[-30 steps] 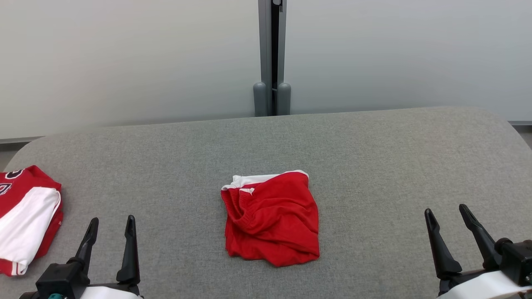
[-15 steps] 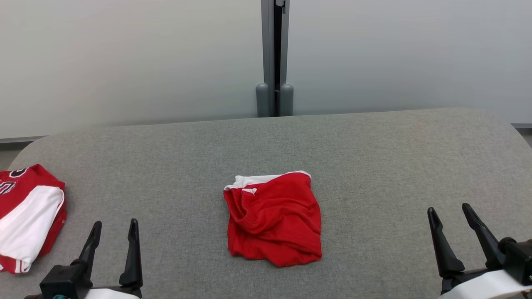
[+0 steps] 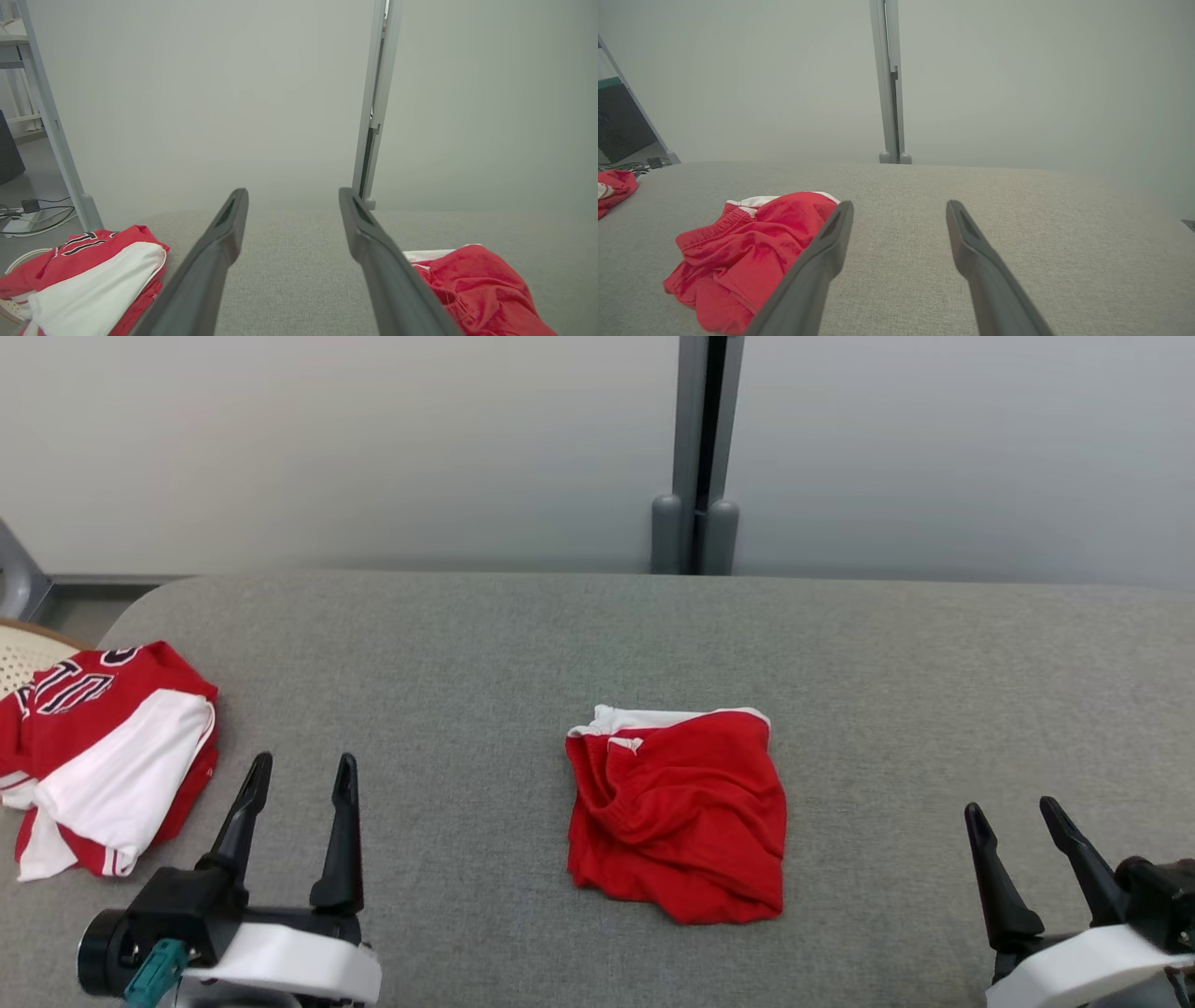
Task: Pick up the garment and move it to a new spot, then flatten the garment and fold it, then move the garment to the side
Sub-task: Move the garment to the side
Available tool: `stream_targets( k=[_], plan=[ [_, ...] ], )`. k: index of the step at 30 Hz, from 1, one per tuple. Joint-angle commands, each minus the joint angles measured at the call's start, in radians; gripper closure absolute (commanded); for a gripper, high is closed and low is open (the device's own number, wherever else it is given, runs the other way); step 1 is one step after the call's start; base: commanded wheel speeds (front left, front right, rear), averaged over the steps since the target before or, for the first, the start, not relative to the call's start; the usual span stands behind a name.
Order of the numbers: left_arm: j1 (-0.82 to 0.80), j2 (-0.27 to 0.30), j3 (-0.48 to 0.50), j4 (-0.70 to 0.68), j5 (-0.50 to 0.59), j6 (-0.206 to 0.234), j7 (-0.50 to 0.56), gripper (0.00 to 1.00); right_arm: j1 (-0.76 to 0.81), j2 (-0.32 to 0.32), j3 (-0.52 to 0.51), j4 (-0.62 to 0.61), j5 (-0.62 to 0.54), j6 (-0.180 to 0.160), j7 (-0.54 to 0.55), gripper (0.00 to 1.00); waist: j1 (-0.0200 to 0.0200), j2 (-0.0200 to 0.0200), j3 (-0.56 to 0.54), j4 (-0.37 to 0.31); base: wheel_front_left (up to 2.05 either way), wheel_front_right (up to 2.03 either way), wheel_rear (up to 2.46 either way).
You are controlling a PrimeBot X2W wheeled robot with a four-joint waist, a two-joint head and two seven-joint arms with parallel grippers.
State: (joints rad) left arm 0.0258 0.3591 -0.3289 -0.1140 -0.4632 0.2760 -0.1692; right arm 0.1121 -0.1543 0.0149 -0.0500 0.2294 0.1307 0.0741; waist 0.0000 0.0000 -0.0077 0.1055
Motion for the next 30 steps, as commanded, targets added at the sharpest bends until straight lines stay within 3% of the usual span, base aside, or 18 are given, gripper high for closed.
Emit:
stream_targets(
  k=[1,11,18,19,20,21,22,30],
  plan=[
    [-0.032,-0.007,-0.002,-0.002,0.008,-0.005,-0.009,0.0,-0.026,-0.004,0.004,0.008,0.011,0.0,-0.003,0.0,0.0,0.0,0.06,0.055,0.0,0.0,0.0],
    [-0.21,-0.1,-0.026,0.07,-0.003,-0.066,-0.073,0.0,-0.168,-0.026,0.083,0.185,0.03,0.0,0.013,0.0,0.0,0.0,0.236,0.212,0.0,0.0,0.0],
    [-0.25,-0.128,-0.004,0.136,0.012,-0.099,-0.094,0.0,-0.217,-0.005,0.129,0.302,0.054,0.0,0.052,0.0,0.0,0.0,0.26,0.236,0.0,0.0,0.0],
    [-0.251,-0.131,0.0,0.14,0.015,-0.102,-0.095,0.0,-0.218,-0.002,0.133,0.312,0.059,0.0,0.064,0.33,0.0,0.0,0.26,0.236,0.0,0.0,0.0],
    [-0.252,-0.132,0.004,0.144,0.018,-0.106,-0.094,0.0,-0.217,0.001,0.134,0.32,0.061,0.0,0.073,0.57,0.0,0.0,0.26,0.234,0.0,0.0,0.0],
    [-0.252,-0.134,0.008,0.148,0.021,-0.107,-0.095,0.0,-0.214,0.003,0.137,0.324,0.067,0.0,0.084,0.66,0.0,0.0,0.259,0.233,0.0,0.0,0.0],
    [-0.251,-0.136,0.012,0.15,0.023,-0.109,-0.096,0.0,-0.214,0.004,0.14,0.323,0.069,0.0,0.091,1.0,0.0,0.0,0.258,0.23,0.0,0.0,0.0],
    [-0.256,-0.147,0.036,0.138,0.062,-0.134,-0.096,0.0,-0.228,-0.04,0.139,0.243,0.025,-0.001,0.111,1.0,0.0,0.0,0.246,0.185,0.0,0.0,0.0]
  ],
)
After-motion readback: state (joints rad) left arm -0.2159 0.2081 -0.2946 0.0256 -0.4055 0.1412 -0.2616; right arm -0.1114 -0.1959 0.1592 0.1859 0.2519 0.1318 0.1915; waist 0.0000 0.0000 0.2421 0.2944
